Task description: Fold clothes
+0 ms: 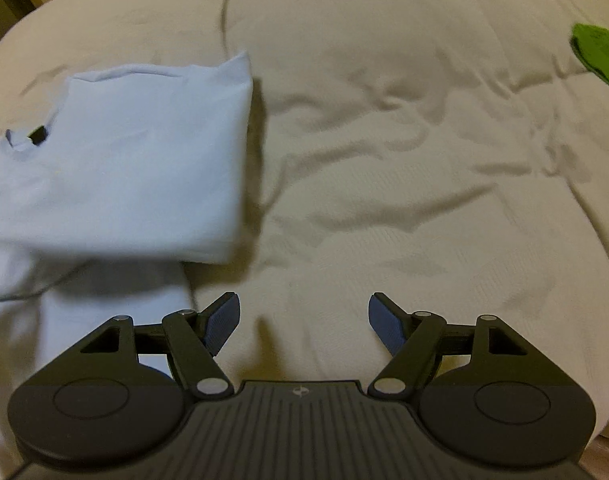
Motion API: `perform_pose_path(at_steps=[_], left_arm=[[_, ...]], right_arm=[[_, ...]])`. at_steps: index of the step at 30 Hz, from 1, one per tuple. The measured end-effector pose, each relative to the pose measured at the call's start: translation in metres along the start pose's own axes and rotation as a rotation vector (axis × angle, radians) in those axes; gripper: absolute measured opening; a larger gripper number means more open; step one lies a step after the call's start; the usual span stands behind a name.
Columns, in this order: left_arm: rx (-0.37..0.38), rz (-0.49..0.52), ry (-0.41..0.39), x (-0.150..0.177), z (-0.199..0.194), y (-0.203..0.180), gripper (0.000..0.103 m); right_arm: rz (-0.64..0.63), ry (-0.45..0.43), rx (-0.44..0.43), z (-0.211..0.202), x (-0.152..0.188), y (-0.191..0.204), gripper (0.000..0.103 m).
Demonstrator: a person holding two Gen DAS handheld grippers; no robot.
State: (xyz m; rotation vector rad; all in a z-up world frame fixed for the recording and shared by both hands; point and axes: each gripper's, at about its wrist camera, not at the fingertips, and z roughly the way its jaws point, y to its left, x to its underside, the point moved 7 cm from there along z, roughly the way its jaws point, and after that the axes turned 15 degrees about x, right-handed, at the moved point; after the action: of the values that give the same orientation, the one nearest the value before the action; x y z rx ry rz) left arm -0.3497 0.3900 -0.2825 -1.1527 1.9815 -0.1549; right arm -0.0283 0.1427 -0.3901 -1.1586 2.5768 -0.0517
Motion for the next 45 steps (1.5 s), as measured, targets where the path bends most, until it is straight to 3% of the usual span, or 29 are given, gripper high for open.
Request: perform_pose_path(at_steps=[1, 4, 9, 11, 16, 18, 22, 24, 25, 26, 28, 29, 35, 39, 42, 43, 45], left_arm=[[-0.039, 0.039, -0.026, -0.009, -0.013, 0.011, 0.000], [-0.147, 0.092, 0.004, -0.011, -0.023, 0.056, 0.000], [-0.224, 0.025, 0.171, 0.030, 0.005, 0.122, 0.000], [-0.228, -0.017, 0.203, 0.042, 0.012, 0.135, 0.000], [-0.188, -0.090, 0.196, 0.043, 0.020, 0.148, 0.004], [-0.158, -0.145, 0.217, 0.050, 0.029, 0.152, 0.018], [-0.124, -0.191, 0.216, 0.052, 0.034, 0.157, 0.027], [-0.107, -0.213, 0.215, 0.052, 0.037, 0.159, 0.027], [-0.099, -0.225, 0.214, 0.053, 0.038, 0.160, 0.015], [-0.112, -0.205, 0.214, 0.051, 0.039, 0.162, 0.004], [-0.111, -0.120, 0.167, 0.036, 0.029, 0.155, 0.000], [-0.110, -0.077, 0.142, 0.029, 0.023, 0.151, 0.000], [-0.194, 0.049, 0.197, 0.032, 0.029, 0.160, 0.000], [-0.244, 0.128, 0.236, 0.040, 0.039, 0.163, 0.001], [-0.248, 0.136, 0.238, 0.045, 0.032, 0.161, 0.002], [-0.243, 0.130, 0.233, 0.046, 0.026, 0.160, 0.006], [-0.234, 0.118, 0.223, 0.048, 0.014, 0.158, 0.009]], right_arm=[[-0.002, -0.003, -0.008, -0.001, -0.001, 0.005, 0.074], [-0.020, -0.001, -0.025, -0.003, 0.003, 0.025, 0.074], [-0.066, 0.018, -0.029, -0.001, 0.015, 0.060, 0.074], [-0.084, 0.024, -0.025, -0.002, 0.019, 0.071, 0.074], [-0.110, 0.017, -0.004, -0.006, 0.023, 0.090, 0.075], [-0.119, 0.013, 0.015, -0.004, 0.024, 0.094, 0.075], [-0.115, 0.022, 0.041, -0.001, 0.025, 0.098, 0.075], [-0.116, 0.025, 0.045, -0.002, 0.026, 0.099, 0.076], [-0.119, 0.025, 0.048, -0.002, 0.027, 0.100, 0.076], [-0.121, 0.027, 0.051, -0.001, 0.028, 0.100, 0.076], [-0.124, 0.024, 0.064, 0.000, 0.029, 0.100, 0.076], [-0.123, 0.014, 0.076, 0.000, 0.029, 0.100, 0.076], [-0.153, -0.011, 0.125, 0.008, 0.028, 0.104, 0.064], [-0.160, 0.012, 0.166, 0.022, 0.036, 0.100, 0.047], [-0.103, 0.021, 0.169, 0.024, 0.038, 0.088, 0.047], [-0.077, 0.033, 0.165, 0.024, 0.038, 0.084, 0.055], [-0.024, 0.057, 0.164, 0.023, 0.038, 0.074, 0.061]])
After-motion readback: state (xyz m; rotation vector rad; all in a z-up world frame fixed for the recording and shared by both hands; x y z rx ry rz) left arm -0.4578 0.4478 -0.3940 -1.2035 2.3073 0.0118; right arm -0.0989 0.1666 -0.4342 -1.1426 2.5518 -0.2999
